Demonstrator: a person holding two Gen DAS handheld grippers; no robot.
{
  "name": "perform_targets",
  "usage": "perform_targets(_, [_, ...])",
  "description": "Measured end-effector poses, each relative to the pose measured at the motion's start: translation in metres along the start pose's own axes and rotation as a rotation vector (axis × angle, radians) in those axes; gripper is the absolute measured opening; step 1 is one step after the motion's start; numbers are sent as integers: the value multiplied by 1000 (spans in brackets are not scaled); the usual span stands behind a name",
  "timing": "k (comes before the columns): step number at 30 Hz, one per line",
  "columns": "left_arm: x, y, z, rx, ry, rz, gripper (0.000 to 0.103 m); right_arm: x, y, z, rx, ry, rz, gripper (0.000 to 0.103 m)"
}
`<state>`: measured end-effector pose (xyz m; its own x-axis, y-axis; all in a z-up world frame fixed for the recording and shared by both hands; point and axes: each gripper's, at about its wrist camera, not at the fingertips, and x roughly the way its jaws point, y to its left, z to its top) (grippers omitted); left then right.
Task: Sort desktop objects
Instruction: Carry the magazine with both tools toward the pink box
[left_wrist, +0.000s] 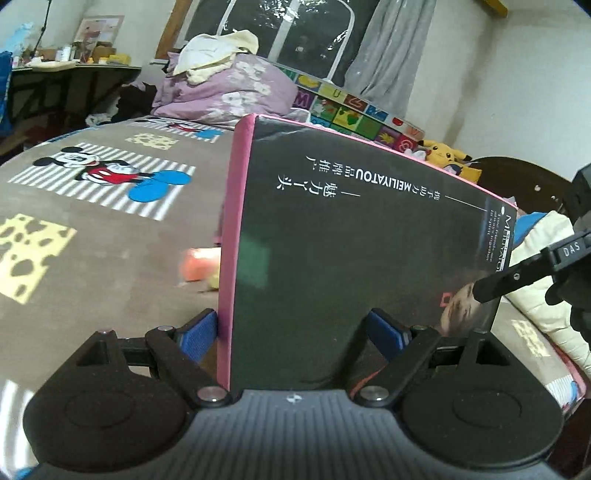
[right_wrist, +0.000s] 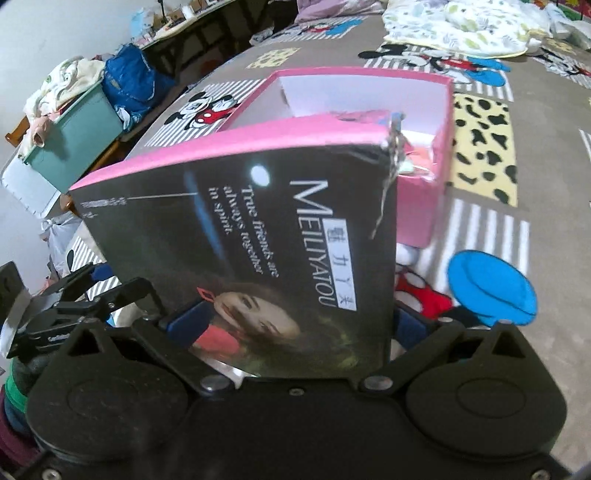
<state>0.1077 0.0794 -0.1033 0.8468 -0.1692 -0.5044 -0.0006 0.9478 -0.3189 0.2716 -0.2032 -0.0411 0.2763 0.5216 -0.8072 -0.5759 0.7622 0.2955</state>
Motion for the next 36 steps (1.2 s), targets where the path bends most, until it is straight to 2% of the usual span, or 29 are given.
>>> perform_targets(2, [2,6,-1,-9,5,10,87,12,7,4,-6,9,-24,103])
perform_targets(7, [7,12,-12,33,-38,34,87,34,22,7,-93,-11,-107,103])
perform_targets(13, [18,23,-28,42,-51,44,87,52,18,0,-142,4,-109,103])
perform_targets(19, [19,17,-46,221,-65,64,88,72,25,-24,-327,66,-139,103])
perform_targets(21, [18,14,-50,264,-62,59,88,73,20,-28,-316,71,-123,103])
perform_targets(24, [16,11,-50,272,-64,62,88,73,17,-29,-302,72,-112,103])
perform_targets(28, [5,3,-41,267,-106,99,88,69,22,-22,-255,89,-105,103])
perform_targets(33, [-11,-2,-16,242,-111,115,88,35,26,1,-113,23,-45,103])
perform_targets(36, [-13,-6,1,231,-106,124,88,17,33,16,-80,-20,-47,103])
